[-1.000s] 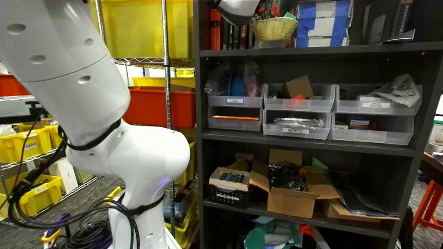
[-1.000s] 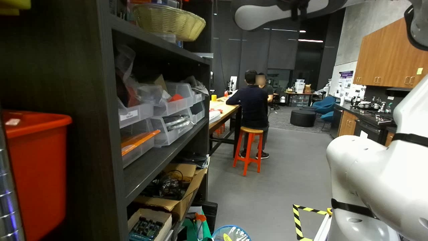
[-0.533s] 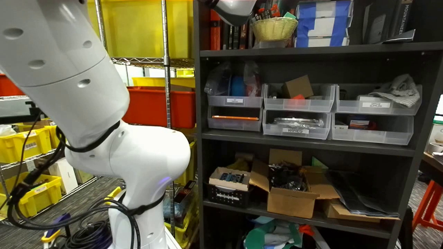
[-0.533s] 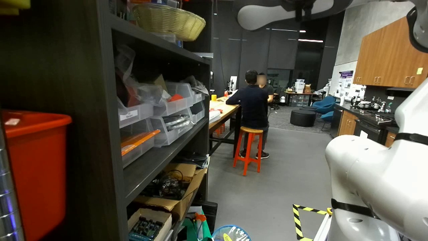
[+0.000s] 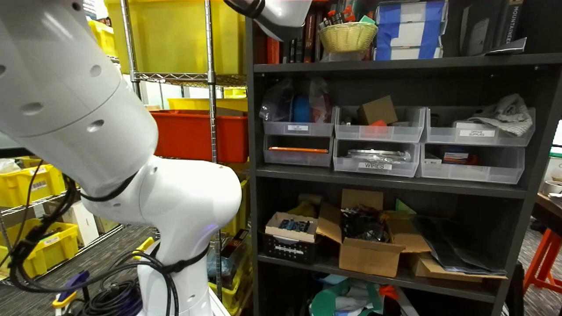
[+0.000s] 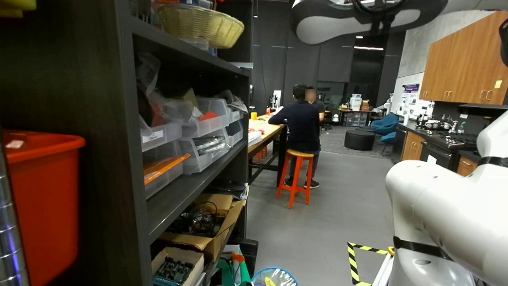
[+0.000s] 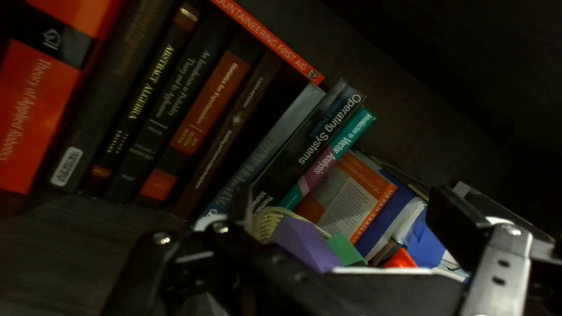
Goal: Pick the orange toy at the top shelf and place it in the basket next to it
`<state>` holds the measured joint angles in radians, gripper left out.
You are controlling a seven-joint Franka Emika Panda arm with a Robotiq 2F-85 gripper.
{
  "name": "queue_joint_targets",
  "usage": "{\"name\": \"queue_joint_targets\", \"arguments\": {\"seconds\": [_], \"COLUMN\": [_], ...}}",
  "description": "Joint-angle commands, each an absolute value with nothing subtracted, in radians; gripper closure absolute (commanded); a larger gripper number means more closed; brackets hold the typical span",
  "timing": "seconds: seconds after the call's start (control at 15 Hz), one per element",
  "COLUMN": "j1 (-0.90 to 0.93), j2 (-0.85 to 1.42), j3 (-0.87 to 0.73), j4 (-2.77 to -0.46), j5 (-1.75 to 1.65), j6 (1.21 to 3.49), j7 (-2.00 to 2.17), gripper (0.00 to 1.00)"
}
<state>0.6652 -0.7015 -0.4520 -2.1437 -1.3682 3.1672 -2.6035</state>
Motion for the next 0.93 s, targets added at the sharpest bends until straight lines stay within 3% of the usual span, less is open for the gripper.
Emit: {"name": "queue_joint_targets", "arguments": {"seconds": [0.0, 0.87], "j1": [0.689, 0.66], "j2": [-0.782, -0.831], "j3": [-0.46, -0.408], "j4": [-2.248, -2.459], "j5": [-1.428, -1.567], "j6": [3.209, 3.194], "j7": [-2.604, -2.604], "gripper": [0.0, 0.0]}}
